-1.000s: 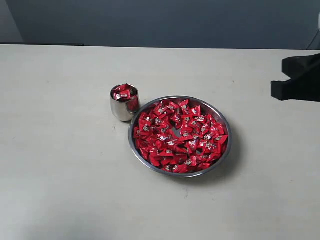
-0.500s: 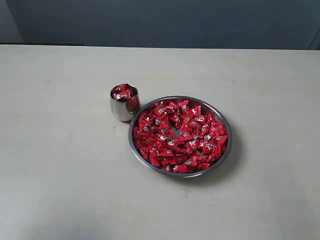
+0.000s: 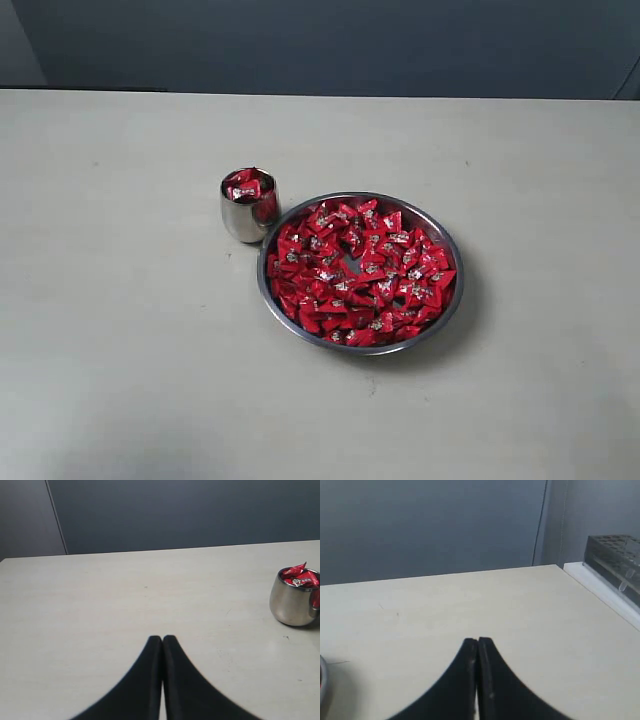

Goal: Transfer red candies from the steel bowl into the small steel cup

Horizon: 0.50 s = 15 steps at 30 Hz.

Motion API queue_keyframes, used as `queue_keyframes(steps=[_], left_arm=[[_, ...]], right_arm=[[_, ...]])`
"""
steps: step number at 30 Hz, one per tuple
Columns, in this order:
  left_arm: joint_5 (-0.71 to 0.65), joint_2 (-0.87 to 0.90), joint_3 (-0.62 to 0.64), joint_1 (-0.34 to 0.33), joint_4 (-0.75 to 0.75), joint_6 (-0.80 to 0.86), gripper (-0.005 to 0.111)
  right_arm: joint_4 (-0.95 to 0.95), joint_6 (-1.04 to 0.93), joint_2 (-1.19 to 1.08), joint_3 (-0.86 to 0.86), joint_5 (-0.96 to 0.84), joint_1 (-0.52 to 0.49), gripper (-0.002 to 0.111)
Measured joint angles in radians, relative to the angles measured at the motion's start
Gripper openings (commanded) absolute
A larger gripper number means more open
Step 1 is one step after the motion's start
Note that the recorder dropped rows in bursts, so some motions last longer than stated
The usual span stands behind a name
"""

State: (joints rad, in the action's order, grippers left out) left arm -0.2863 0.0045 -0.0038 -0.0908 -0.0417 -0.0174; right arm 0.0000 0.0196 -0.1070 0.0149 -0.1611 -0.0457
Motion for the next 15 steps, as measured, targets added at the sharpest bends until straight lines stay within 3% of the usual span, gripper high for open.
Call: queue_keyframes(steps=[15], left_arm=[[0.0, 0.0, 0.0, 0.0, 0.0, 0.0, 0.0]], right_arm=[[0.0, -0.003, 0.097, -0.012, -0.163, 0.016, -0.001]])
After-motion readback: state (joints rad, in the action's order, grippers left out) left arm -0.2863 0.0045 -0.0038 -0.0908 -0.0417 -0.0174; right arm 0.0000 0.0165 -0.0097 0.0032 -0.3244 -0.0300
